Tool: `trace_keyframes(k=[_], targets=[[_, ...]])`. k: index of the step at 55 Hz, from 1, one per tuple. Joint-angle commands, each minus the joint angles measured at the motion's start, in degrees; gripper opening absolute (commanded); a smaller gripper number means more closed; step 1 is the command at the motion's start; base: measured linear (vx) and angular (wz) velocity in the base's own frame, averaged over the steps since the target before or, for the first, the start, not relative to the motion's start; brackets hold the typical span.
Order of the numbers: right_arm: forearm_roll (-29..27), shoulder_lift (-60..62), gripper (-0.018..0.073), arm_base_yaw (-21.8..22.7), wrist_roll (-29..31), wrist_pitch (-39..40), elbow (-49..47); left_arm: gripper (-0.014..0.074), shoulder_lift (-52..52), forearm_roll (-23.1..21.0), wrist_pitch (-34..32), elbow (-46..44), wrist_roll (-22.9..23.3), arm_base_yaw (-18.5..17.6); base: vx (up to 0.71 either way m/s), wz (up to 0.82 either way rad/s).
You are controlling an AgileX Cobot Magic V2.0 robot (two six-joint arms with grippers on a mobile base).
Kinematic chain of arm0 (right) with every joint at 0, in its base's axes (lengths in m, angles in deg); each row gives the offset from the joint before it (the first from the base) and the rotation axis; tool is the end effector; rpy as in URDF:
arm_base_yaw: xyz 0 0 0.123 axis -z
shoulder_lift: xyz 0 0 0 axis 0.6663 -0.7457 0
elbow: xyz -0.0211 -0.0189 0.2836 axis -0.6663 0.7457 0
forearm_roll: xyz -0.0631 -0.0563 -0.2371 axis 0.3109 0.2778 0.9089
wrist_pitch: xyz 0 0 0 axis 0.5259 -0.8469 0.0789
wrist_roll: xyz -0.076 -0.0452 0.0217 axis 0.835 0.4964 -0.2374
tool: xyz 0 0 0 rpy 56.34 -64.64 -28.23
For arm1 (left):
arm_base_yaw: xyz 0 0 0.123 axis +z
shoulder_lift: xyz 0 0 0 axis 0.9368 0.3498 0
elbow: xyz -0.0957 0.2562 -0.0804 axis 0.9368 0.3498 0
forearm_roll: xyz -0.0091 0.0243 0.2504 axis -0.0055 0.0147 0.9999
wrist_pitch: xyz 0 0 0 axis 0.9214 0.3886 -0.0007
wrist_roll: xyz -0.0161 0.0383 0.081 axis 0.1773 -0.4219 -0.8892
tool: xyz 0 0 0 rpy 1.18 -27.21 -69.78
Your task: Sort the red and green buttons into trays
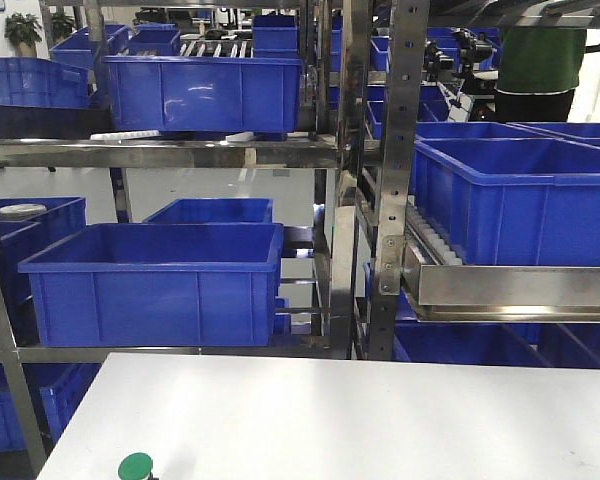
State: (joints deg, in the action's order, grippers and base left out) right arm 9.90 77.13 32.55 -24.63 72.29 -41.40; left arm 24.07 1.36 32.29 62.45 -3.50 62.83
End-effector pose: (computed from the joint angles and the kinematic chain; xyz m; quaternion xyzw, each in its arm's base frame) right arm 0.0560 0.0093 0.1921 -0.0628 0.7248 0.0527 0.6841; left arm 0.0565 -0.0061 0.1996 0.0698 0.7133 -0.0087 0.6973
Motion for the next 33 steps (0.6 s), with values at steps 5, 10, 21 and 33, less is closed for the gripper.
trace_keyframes(k=[5,10,21,33], targets=[[0.2,0.3,-0.0008,0.2,0.4,5.0,0.4,-0.0006,0.9,-0.1,-5.2,-2.0,0.4,-0.2,0.00,0.00],[0.2,0.3,-0.0008,0.2,0.4,5.7,0.4,-0.0006,0.9,1.0,-6.6,-2.0,0.4,-0.2,0.00,0.00],[0.2,0.3,-0.0008,0.2,0.3,12.2,-0.9,-0.0006,0.9,-3.8,-15.0,-3.8,6.1,-0.2,0.00,0.00],[0.3,-8.7,-0.0008,0.2,2.2,11.2,-16.7,-0.0006,10.2,-3.8,-13.5,-20.1,2.9,-0.2,0.00,0.00]])
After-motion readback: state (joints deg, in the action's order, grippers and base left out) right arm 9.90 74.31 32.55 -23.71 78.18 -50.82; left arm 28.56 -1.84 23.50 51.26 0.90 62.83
